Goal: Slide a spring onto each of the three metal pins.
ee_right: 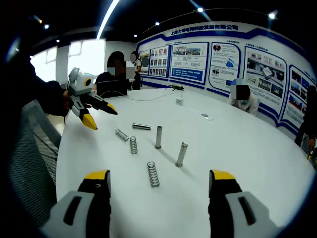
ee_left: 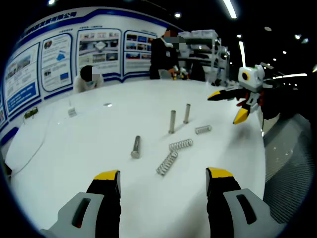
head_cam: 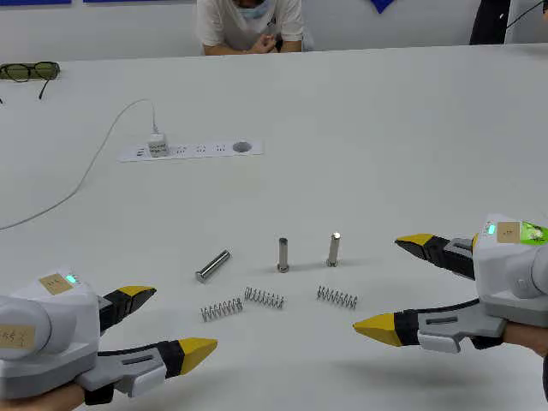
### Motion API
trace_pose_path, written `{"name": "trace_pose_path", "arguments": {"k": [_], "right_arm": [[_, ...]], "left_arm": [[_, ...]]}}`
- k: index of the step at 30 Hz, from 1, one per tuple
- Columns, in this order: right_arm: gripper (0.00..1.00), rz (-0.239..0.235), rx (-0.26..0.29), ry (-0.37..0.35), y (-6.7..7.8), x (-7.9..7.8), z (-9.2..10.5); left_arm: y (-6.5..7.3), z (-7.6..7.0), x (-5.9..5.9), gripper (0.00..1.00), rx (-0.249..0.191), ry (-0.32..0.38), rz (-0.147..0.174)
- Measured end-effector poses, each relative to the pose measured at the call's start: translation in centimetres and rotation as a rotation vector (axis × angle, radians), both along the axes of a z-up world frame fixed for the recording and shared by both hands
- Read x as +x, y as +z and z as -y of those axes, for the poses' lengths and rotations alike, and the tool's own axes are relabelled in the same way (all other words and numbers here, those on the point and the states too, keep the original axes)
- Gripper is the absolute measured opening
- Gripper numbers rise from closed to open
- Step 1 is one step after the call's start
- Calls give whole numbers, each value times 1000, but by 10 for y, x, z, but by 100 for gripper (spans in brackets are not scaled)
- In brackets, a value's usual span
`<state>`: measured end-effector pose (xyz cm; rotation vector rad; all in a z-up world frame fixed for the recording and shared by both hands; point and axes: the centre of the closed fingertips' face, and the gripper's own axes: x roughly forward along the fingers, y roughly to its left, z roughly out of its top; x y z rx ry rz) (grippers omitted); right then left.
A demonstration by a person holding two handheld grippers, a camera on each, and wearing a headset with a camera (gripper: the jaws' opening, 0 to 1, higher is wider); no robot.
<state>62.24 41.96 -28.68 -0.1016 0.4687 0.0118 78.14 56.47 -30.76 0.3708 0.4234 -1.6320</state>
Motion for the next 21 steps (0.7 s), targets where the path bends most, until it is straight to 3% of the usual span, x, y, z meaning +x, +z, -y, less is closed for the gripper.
{"name": "trace_pose_path", "arguments": {"k": [14,21], "right_arm": [[83,3,1,2,0,1,0],[83,3,1,0,0,1,0]], "left_arm": [[4,3,3,70,4,-8,16],[11,12,11,68,-3,-9,30]]}}
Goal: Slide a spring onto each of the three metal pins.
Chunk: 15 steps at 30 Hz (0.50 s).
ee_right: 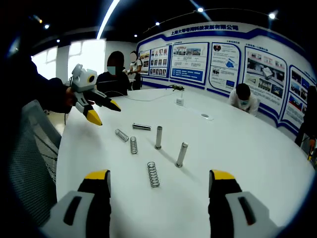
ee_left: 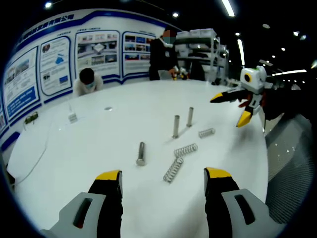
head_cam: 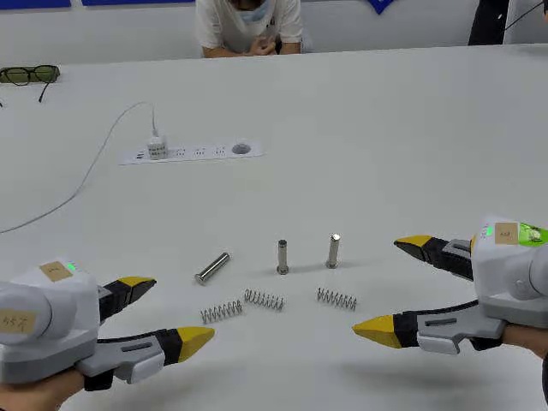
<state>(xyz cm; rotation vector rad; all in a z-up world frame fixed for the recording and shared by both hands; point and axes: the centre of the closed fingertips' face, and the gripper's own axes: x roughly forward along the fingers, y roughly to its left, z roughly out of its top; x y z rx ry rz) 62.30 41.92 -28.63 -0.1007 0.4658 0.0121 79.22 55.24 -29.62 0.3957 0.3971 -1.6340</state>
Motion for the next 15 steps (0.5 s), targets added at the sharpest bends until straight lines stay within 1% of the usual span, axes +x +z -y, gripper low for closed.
{"name": "trace_pose_path", "arguments": {"k": [9,12,15], "right_arm": [[83,0,-1,-7,0,-1,2],[83,-1,-3,-8,0,-2,2],[83,2,-2,-13,1,-3,4]], "left_arm": [[6,21,10,64,2,-18,34],[6,29,14,62,15,-25,48],[9,37,17,61,19,-30,54]]}}
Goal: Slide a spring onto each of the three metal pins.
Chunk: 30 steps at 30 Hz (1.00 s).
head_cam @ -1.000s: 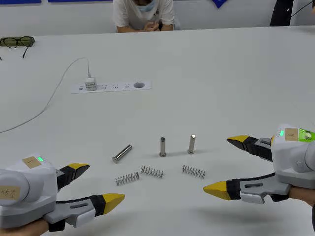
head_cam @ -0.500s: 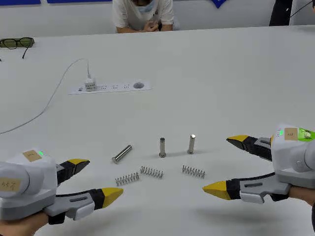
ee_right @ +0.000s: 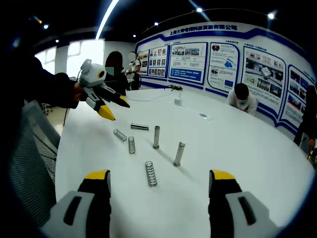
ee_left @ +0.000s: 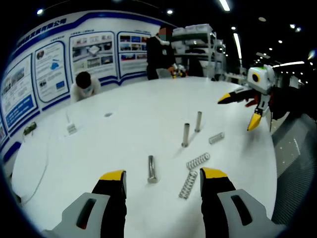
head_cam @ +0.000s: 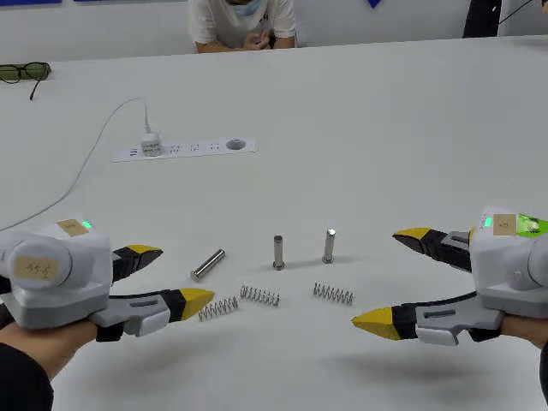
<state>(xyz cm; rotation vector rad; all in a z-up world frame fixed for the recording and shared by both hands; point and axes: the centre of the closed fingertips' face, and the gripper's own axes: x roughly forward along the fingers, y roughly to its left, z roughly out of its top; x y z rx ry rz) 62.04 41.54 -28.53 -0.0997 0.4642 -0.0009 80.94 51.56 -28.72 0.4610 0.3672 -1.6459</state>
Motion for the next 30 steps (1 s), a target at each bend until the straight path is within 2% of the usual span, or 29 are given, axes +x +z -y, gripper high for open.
{"name": "trace_pose_path", "arguments": {"k": [11,21,26,30], "right_arm": [[83,-2,1,-8,-1,-2,3],[83,-5,2,-10,-2,-2,5],[83,-7,1,-13,-2,-2,5],[83,-13,-1,-11,-4,-2,5]], "left_arm": [[6,30,7,53,37,-26,26],[-2,45,12,43,133,-40,46],[-11,48,12,39,200,-49,48],[-18,51,16,35,253,-50,64]]}}
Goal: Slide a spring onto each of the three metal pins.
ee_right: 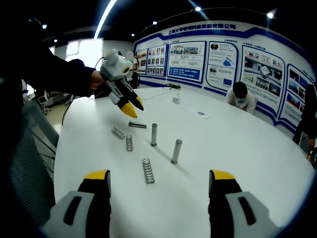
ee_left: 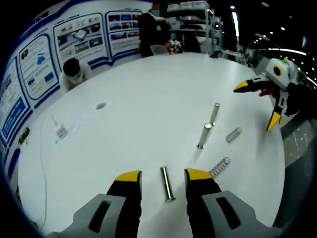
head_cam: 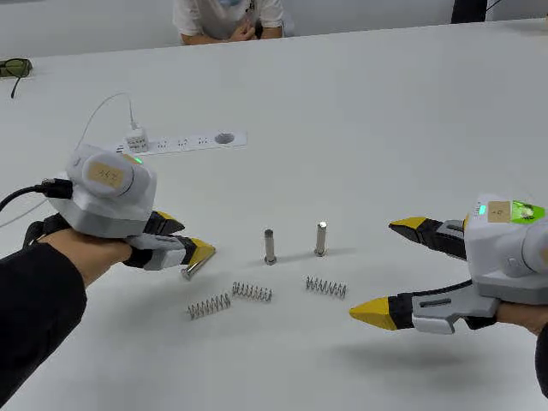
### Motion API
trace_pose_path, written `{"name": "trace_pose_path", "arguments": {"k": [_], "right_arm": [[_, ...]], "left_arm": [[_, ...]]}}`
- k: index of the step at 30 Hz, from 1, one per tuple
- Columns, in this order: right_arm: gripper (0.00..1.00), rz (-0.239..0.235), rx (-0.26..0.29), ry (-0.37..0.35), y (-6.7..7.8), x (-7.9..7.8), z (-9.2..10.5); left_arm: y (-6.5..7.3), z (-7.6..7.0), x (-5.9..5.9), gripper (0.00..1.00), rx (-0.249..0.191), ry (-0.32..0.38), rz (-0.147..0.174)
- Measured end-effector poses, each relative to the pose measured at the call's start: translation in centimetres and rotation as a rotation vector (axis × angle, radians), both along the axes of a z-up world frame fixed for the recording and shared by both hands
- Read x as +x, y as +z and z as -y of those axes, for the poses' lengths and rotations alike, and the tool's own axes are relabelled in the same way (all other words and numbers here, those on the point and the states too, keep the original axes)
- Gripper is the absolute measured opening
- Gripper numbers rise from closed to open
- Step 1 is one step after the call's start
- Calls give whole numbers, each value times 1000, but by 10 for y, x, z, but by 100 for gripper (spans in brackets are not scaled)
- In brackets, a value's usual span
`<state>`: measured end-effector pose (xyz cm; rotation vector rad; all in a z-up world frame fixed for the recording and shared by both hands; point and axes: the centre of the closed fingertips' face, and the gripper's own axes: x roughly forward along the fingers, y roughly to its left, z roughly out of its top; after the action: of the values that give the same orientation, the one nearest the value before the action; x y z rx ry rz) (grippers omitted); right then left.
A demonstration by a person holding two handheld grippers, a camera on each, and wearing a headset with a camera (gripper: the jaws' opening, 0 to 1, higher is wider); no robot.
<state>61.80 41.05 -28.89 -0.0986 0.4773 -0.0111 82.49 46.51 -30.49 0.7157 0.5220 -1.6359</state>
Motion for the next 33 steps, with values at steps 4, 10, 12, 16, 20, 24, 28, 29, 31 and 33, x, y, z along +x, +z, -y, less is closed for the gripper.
{"name": "trace_pose_path", "arguments": {"k": [4,10,12,16,20,24,28,29,31,33], "right_arm": [[83,-3,1,2,-1,0,-1],[83,-3,1,4,-1,0,-1],[83,-2,1,1,0,0,0],[83,-1,0,-1,0,0,0],[83,-4,2,2,-1,0,0],[83,-6,2,4,-1,0,-1],[83,-5,2,2,-1,0,0],[83,-4,2,1,-1,0,0],[83,-3,1,-1,-1,0,0],[83,-2,0,-1,-1,-1,1]], "left_arm": [[-1,4,-1,30,34,-12,4],[-10,7,-3,25,121,-34,11],[-14,7,-3,24,146,-36,14],[-19,7,-2,22,171,-34,16],[-22,9,-4,19,195,-39,23],[-23,13,-5,16,217,-37,22],[-27,15,-8,15,260,-36,26],[-29,15,-8,15,275,-36,32],[-32,14,-8,15,293,-44,52],[-34,15,-8,15,305,-41,55]]}}
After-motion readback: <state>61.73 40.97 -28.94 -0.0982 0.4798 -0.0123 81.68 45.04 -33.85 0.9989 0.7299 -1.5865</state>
